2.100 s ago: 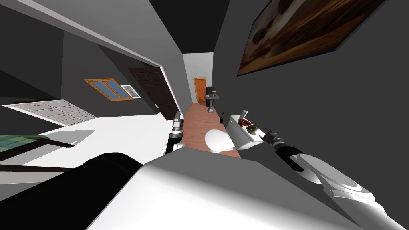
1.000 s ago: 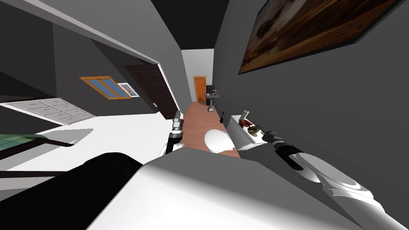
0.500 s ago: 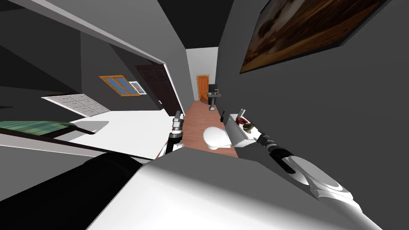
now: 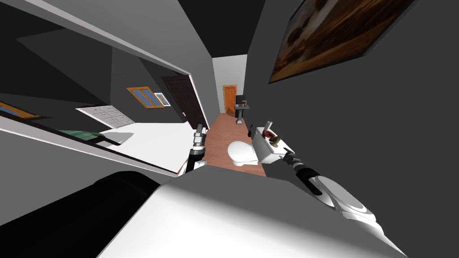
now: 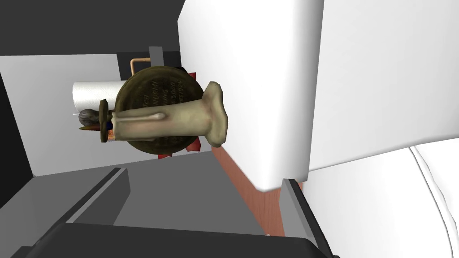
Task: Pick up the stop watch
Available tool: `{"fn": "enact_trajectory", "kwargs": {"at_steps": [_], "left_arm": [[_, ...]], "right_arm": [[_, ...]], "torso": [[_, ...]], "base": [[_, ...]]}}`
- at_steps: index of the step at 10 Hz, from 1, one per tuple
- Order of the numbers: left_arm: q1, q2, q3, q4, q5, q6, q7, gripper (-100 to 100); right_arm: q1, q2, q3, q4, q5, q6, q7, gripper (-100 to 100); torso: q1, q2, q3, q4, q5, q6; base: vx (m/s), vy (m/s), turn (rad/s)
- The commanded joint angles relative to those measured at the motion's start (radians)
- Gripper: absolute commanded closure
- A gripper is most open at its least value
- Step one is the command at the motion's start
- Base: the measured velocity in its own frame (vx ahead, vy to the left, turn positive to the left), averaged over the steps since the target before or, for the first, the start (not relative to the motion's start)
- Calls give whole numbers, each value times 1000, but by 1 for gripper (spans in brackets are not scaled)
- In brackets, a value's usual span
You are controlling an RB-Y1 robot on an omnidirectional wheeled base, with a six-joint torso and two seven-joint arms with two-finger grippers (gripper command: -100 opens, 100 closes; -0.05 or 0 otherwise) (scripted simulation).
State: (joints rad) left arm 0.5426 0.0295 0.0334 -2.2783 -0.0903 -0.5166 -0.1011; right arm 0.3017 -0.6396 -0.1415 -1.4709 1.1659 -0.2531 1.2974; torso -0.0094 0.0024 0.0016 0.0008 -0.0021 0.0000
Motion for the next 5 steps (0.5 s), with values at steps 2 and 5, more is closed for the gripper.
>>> {"fn": "enact_trajectory", "kwargs": {"at_steps": [2,5], "left_arm": [[0,0,0,0,0,0,0,0],[0,0,0,0,0,0,0,0]], "right_arm": [[-13,52,7,-6,14,-13,37,-100],[-32,91,26,-49,16,7,86,-100]], "torso": [[-1,1,1,0,0,0],[0,-1,-1,0,0,0]], "base": [[-100,-104,108],[-48,-90,32]]}}
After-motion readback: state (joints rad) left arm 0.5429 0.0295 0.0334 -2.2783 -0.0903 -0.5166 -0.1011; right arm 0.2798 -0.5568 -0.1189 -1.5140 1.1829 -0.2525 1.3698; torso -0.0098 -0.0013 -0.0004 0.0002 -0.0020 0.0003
